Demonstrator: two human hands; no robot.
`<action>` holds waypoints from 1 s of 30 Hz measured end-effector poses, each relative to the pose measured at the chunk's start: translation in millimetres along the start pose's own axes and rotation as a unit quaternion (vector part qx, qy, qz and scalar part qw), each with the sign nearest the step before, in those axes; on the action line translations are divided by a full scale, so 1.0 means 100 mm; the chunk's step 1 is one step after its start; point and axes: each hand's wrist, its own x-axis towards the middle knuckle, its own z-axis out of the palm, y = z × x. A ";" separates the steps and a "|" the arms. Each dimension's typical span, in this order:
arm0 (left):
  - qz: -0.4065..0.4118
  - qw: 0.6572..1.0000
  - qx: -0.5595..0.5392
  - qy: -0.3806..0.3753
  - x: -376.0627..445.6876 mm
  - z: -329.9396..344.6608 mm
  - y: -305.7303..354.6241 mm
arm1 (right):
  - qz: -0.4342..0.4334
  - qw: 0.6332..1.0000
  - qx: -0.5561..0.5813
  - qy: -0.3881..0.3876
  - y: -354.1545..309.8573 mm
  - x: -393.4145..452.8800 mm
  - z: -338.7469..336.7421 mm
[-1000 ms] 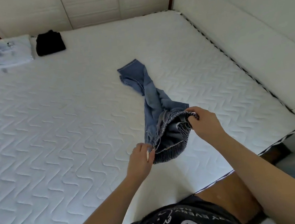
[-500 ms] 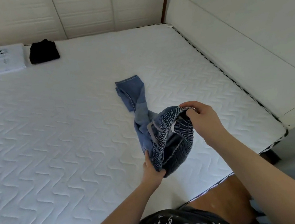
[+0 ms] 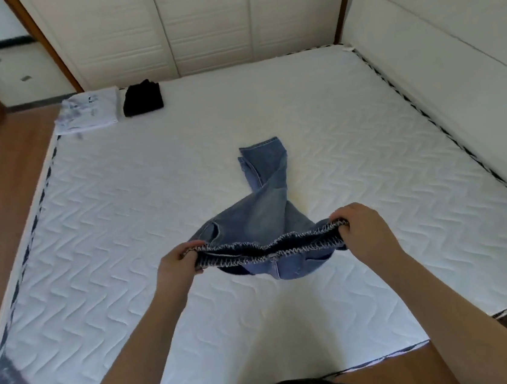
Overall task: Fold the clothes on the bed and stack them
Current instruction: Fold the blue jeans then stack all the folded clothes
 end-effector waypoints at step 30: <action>0.051 0.891 -0.241 0.381 -2.49 -2.87 0.06 | -0.314 0.903 0.234 -0.179 -2.64 -0.47 0.64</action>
